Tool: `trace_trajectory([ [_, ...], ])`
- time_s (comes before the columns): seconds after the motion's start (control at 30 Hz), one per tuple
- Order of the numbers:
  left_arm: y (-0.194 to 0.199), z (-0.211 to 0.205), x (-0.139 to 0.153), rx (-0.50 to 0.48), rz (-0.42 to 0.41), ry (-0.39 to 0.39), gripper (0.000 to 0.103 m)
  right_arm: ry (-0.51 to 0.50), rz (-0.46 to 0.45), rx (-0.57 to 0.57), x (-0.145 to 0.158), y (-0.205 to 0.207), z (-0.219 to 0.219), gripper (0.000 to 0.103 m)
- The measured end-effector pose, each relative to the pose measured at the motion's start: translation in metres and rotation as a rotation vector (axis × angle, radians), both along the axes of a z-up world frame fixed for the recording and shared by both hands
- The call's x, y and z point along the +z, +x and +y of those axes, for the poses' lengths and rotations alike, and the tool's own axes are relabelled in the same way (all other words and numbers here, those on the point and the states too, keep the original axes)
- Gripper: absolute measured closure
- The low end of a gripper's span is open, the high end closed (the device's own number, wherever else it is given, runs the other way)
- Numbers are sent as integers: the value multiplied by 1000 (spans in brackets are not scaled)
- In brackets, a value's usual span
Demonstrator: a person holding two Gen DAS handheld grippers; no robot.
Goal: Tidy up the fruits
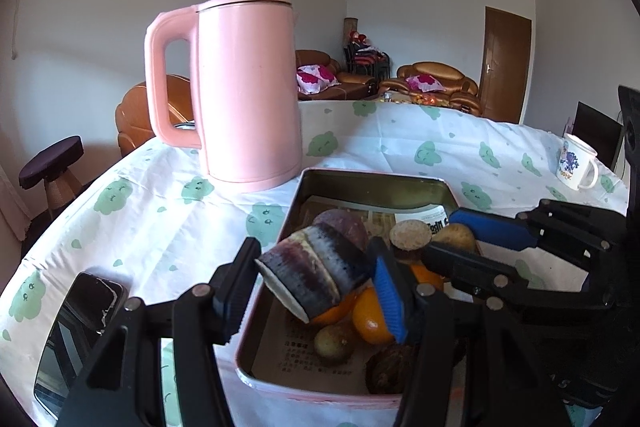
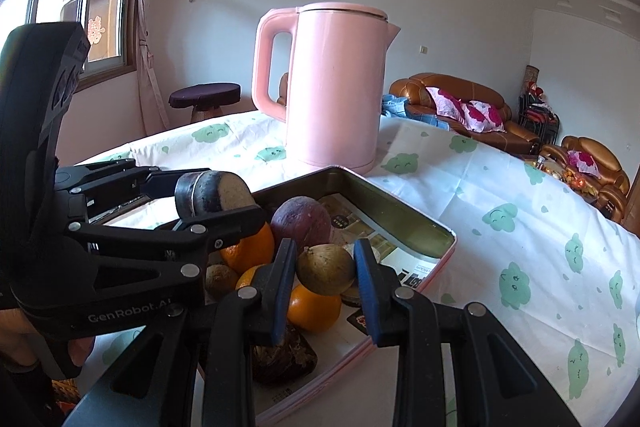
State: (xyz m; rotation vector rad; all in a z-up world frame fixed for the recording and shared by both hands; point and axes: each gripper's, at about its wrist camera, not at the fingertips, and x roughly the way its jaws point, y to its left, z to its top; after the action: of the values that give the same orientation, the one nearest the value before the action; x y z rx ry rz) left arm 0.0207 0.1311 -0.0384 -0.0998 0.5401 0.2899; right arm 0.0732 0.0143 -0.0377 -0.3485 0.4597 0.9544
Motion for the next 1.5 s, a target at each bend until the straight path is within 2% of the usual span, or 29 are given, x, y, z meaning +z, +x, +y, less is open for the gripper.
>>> trace_trajectory([
  [0.17,-4,0,0,13,-5,13,41,2,13,-2,-1,2,-1,66],
  [0.27,-8,2,2,18,-13,8,37,16,25,-10,0,3,-5,56],
  [0.33,-13,2,5,23,-27,11,30,33,29,-25,2,3,-10,47],
  [0.53,-23,-5,19,11,-76,24,18,66,8,-65,14,-3,-30,35],
  [0.7,-29,-14,27,5,-101,41,8,76,-27,-100,23,-11,-45,33],
  [0.83,-33,-21,34,-7,-121,49,5,74,-49,-134,28,-15,-55,32],
  [1.03,-40,-30,44,-22,-155,57,4,72,-66,-222,31,-14,-72,31],
  [1.3,-43,-42,49,-44,-166,73,3,104,-100,-266,43,-19,-90,30],
  [1.5,-44,-45,50,-47,-168,78,1,104,-130,-304,48,-23,-98,24],
])
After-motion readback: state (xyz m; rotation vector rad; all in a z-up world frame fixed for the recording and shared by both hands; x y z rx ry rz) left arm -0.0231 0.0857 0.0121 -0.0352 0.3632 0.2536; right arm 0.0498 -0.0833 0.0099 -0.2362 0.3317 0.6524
